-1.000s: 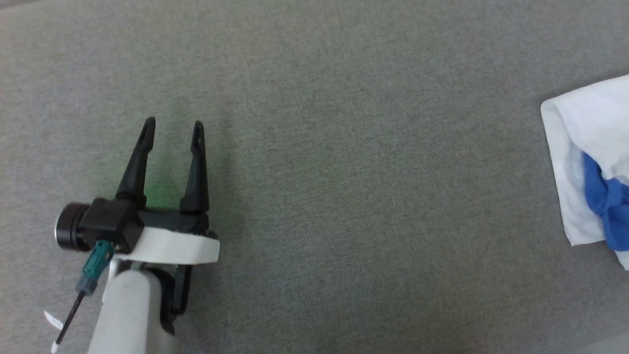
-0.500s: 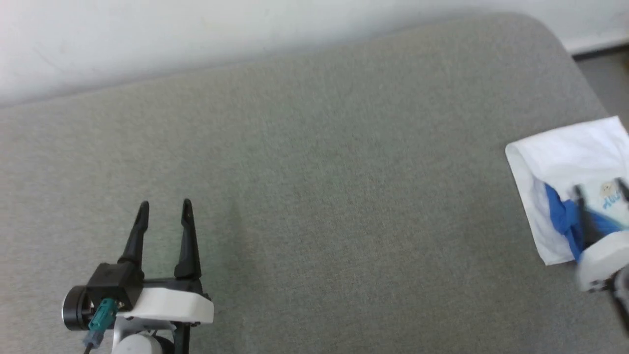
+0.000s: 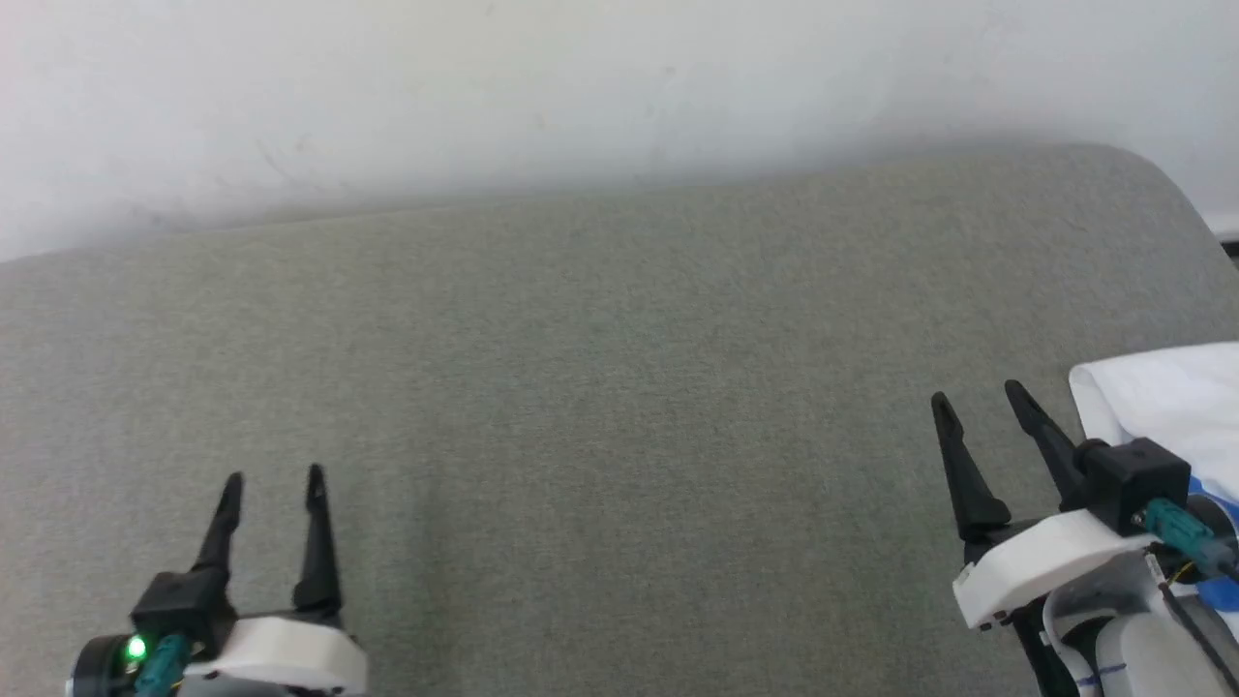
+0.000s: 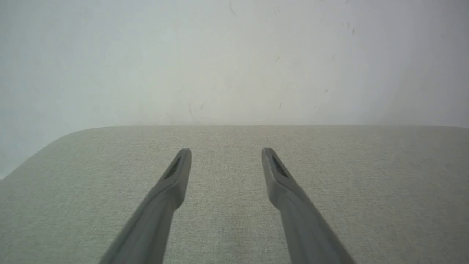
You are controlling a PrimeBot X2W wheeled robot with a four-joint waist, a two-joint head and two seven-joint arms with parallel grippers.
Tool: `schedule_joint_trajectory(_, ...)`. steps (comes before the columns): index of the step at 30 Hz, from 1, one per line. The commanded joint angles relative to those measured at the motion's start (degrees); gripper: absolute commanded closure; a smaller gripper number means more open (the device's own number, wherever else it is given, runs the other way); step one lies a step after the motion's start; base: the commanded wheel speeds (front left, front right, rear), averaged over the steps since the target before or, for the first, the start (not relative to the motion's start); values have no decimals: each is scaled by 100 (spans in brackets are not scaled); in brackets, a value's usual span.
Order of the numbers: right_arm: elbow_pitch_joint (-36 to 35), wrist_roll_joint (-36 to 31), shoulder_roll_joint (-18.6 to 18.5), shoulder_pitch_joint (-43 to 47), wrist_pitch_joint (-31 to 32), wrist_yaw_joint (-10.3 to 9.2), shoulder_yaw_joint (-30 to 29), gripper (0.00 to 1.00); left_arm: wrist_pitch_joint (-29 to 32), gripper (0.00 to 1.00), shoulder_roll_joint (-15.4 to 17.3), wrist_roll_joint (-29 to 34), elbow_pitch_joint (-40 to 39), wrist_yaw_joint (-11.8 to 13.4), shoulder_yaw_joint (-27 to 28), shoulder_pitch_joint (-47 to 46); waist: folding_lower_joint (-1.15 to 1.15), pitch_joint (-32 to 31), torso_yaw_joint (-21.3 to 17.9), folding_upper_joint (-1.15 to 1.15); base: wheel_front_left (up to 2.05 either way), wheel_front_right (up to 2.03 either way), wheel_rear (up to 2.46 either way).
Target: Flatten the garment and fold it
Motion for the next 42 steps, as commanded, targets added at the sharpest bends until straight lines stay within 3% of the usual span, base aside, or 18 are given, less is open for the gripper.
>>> schedule_joint_trajectory(1,-140,-8,111,159,-60,-10,-36,0,-19,0,132,-39,53,23,97,106,0,-199,191,0,0,0,0)
schedule_joint_trajectory(6,-448,-59,285,531,-131,-10,-112,0,106,0,291,-73,106,-54,126,300,0,-344,210,0,0,0,0)
schedule_joint_trajectory(22,-615,-199,393,945,-66,-10,57,0,143,0,222,-106,160,-101,-125,628,0,-538,306,0,0,0,0)
schedule_joint_trajectory(23,-612,-172,372,865,-61,-4,59,100,144,100,214,-94,146,-65,-112,590,0,-538,305,0,0,0,0)
schedule_joint_trajectory(42,-602,-267,373,807,-13,-5,38,100,325,100,134,28,51,-57,-152,483,0,-541,313,0,0,0,0)
